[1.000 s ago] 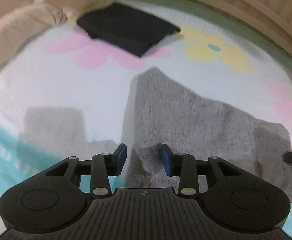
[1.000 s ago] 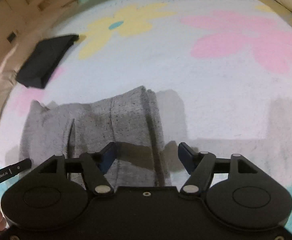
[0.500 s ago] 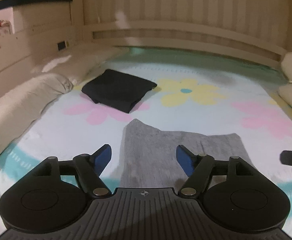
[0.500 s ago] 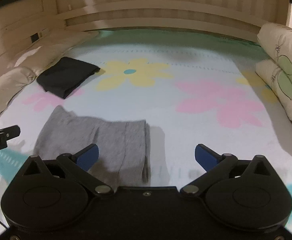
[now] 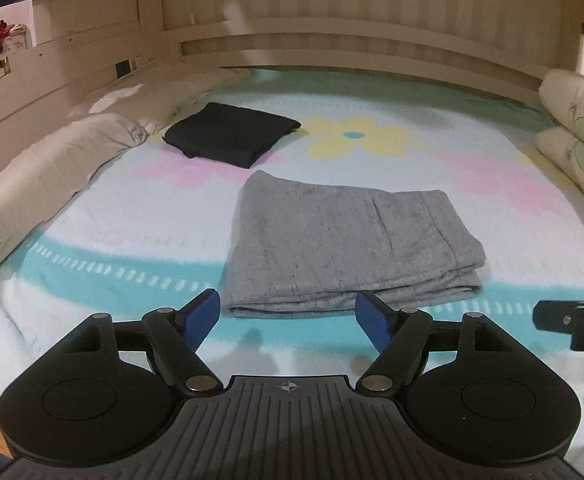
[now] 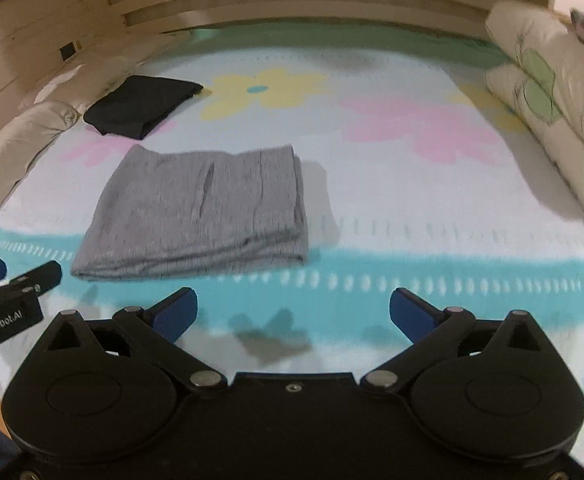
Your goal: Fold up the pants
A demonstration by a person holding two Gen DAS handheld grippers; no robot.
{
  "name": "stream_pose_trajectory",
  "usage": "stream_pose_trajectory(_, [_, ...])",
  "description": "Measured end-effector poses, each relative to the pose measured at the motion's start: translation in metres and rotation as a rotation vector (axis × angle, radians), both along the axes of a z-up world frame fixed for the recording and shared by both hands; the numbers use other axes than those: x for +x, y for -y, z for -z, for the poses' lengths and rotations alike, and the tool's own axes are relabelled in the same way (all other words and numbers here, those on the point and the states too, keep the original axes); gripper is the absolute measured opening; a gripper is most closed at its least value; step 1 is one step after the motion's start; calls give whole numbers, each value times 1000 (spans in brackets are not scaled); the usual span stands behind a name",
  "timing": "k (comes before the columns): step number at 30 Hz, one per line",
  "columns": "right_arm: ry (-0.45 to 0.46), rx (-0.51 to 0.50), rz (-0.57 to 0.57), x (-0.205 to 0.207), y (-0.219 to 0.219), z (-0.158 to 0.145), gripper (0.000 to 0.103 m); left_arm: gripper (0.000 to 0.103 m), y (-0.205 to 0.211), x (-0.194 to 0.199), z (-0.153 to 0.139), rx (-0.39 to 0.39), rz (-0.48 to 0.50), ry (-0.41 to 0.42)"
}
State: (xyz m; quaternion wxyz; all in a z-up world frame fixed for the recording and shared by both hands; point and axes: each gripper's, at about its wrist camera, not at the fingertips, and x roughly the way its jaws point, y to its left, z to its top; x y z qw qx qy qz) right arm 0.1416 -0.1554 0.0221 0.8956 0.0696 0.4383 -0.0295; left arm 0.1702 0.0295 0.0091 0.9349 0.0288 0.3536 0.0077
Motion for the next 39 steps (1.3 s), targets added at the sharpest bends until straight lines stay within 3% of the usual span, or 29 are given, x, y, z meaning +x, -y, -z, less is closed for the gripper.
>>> stream_pose_trajectory(3, [-13, 0, 14, -1, 0, 7, 102, 73, 1, 3, 5, 1, 6, -3])
stream_pose_trajectory(9, [-9, -108, 49, -1, -5, 15, 102, 73, 4, 5, 19, 21, -5, -31])
stream_pose_trajectory(16, [-21, -81, 46, 3, -8, 18, 102, 73, 1, 6, 22, 9, -6, -50])
stream_pose_trajectory(39, [-45, -131, 45, 4, -12, 24, 102, 73, 3, 5, 25, 35, -21, -64])
